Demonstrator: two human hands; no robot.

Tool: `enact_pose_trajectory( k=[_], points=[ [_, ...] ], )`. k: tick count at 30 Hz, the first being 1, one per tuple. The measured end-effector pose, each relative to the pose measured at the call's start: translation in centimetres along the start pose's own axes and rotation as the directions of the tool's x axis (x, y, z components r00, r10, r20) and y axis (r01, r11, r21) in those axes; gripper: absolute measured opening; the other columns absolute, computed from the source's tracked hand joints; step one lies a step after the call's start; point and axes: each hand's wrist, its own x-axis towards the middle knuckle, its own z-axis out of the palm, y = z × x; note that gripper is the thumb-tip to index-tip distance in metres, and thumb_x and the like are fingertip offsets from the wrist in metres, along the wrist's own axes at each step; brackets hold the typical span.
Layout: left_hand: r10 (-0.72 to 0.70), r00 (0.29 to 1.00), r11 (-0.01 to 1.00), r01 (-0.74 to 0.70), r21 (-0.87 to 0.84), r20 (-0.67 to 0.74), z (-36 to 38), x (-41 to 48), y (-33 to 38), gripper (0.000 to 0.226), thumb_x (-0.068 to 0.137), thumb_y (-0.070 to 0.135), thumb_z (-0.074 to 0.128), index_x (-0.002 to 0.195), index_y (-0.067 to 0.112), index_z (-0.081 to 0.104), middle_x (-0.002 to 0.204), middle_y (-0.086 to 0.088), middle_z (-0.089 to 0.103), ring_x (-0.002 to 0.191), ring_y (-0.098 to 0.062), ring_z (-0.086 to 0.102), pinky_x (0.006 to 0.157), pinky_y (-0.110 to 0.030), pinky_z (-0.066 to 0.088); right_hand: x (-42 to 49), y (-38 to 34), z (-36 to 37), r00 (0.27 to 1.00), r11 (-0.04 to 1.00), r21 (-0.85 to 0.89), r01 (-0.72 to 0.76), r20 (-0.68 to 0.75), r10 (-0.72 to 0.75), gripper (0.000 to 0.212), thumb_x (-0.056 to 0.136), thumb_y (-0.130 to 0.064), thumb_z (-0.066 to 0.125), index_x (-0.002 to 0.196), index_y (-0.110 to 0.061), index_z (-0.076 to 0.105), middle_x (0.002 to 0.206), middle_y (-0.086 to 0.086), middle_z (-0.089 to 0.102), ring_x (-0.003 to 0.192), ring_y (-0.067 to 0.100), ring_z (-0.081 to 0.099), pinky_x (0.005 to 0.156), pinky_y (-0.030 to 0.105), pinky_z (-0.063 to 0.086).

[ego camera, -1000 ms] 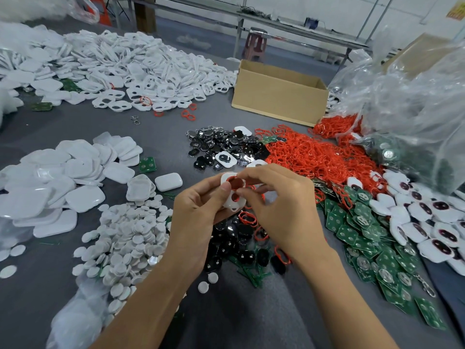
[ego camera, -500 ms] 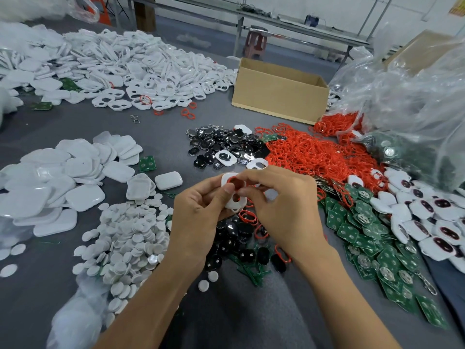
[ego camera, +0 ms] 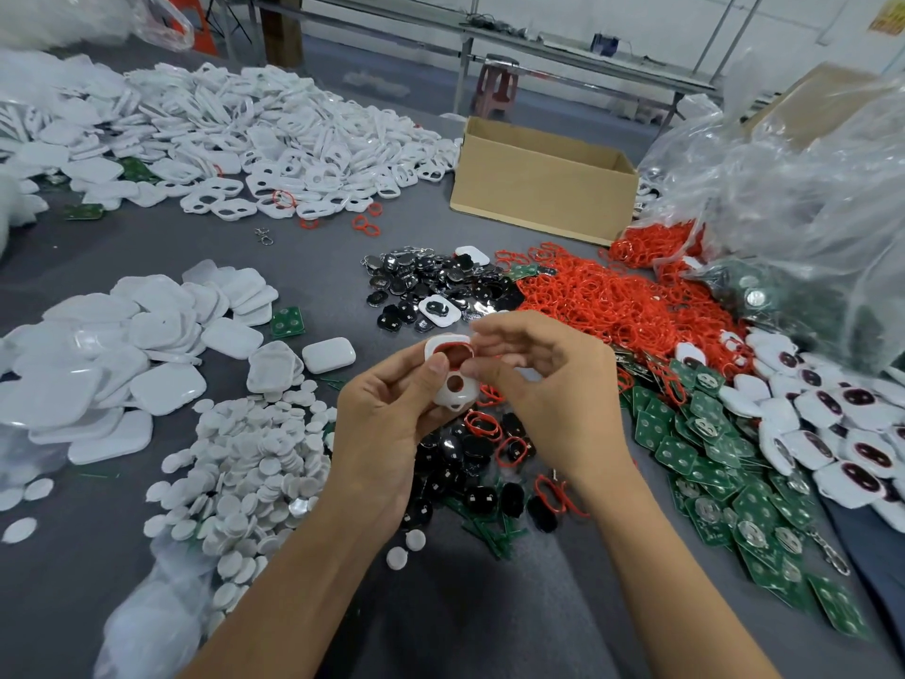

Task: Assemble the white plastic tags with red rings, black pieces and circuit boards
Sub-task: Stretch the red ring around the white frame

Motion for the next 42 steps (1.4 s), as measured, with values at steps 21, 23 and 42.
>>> enact_pose_trajectory(
  k=[21, 23, 42],
  points=[
    [-0.151, 0.908, 0.917, 0.276, -0.288, 0.391, -0.5, -0.3, 0.7, 0.048, 0.052, 0.030, 0.095, 0.094, 0.014, 0.079, 0.095, -0.006, 0.076, 0.083, -0.014, 0.073, 0.074, -0.023, 0.058, 0.1, 1.1, -2.1, 0.789, 0.622, 0.556, -0.551, 0.591, 0.169, 0.031, 0.050, -0.027, 0.091, 0.065, -0.010, 0.070, 0.067, 0.006, 0.067, 0.061, 0.014, 0.059, 0.061, 0.023, 0.047],
    [-0.132, 0.907, 0.922, 0.260, -0.287, 0.399, -0.6, -0.2, 1.0, 0.044, 0.056, 0.030, 0.093, 0.095, 0.015, 0.079, 0.096, -0.006, 0.076, 0.082, -0.017, 0.073, 0.073, -0.023, 0.058, 0.2, 0.7, -2.2, 0.810, 0.684, 0.525, -0.507, 0.561, 0.171, 0.019, 0.057, -0.017, 0.085, 0.065, -0.010, 0.070, 0.066, 0.005, 0.067, 0.058, 0.012, 0.058, 0.056, 0.019, 0.047],
    [-0.075, 0.961, 0.948, 0.151, -0.279, 0.267, -0.8, 0.1, 0.9, 0.031, 0.067, 0.023, 0.078, 0.097, 0.015, 0.079, 0.092, -0.001, 0.077, 0.078, -0.009, 0.073, 0.065, -0.016, 0.056, 0.0, -1.2, -1.8, 0.953, 0.945, 0.212, -0.250, 0.228, 0.201, 0.007, 0.076, -0.013, 0.075, 0.071, -0.018, 0.072, 0.067, 0.028, 0.065, 0.054, 0.024, 0.054, 0.051, 0.024, 0.049]
  ],
)
